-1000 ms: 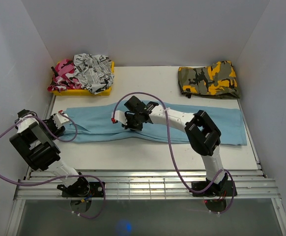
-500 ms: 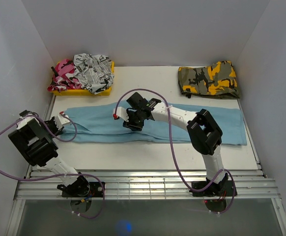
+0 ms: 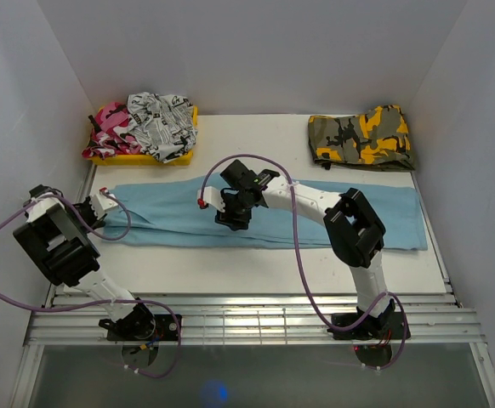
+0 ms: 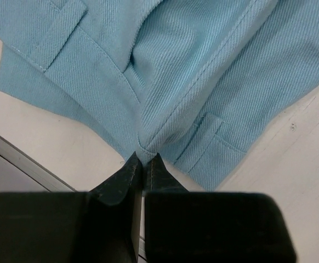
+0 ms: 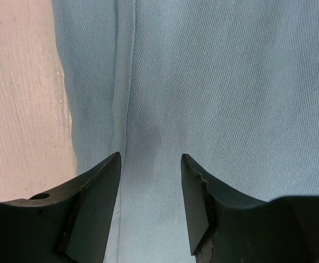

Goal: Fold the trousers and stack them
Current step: Fold the trousers

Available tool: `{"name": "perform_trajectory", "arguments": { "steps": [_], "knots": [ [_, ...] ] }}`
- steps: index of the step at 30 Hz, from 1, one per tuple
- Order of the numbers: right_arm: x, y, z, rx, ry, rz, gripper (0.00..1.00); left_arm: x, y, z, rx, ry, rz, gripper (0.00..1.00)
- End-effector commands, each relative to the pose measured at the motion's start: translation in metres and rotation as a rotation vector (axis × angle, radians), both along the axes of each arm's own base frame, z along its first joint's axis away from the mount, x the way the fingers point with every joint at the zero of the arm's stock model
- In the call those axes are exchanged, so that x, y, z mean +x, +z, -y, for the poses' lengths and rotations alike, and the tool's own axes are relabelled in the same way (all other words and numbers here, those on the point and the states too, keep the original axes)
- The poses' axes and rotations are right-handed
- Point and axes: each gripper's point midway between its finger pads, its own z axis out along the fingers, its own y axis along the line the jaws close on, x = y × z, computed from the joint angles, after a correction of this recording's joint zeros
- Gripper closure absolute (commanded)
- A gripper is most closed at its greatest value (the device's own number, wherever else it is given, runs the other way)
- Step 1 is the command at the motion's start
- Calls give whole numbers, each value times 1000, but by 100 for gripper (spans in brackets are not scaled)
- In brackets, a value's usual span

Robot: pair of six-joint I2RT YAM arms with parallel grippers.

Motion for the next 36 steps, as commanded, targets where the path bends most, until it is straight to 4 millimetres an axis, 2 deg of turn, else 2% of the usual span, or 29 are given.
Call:
{"name": "perform_trajectory", "arguments": {
  "steps": [1,5,8,15,21,25,26,28,29,32,34,36],
  "knots": [
    [-3,-3,3,-11,23,-12,47,10,13,-5,6,1,35,100],
    [-5,-20,7,-41,32,-24,51,13,16,-6,1,7,40,100],
    [-7,-25,10,-55,39,-33,52,14,16,-8,3,10,36,100],
    [-21,-34,15,-78,66,-78,52,13,16,-7,-5,12,34,100],
    [-32,-32,16,-72,89,-103,53,14,15,-8,-6,17,29,100],
    [-26,-31,17,-73,77,-62,68,13,14,-7,-4,14,29,100],
    [-23,-32,15,-78,74,-54,76,14,15,-7,-4,14,31,100],
    [-19,-35,17,-97,68,-37,83,14,16,-7,-4,16,33,100],
    [-18,-38,19,-107,65,-36,92,15,16,-7,-6,17,33,100],
    [-11,-30,16,-97,50,-6,92,16,19,-9,-4,26,36,100],
    [-4,-18,14,-77,36,20,92,20,25,-10,-8,35,50,100],
    [7,1,15,-47,8,57,92,24,34,-12,-23,55,60,100]
  ]
}}
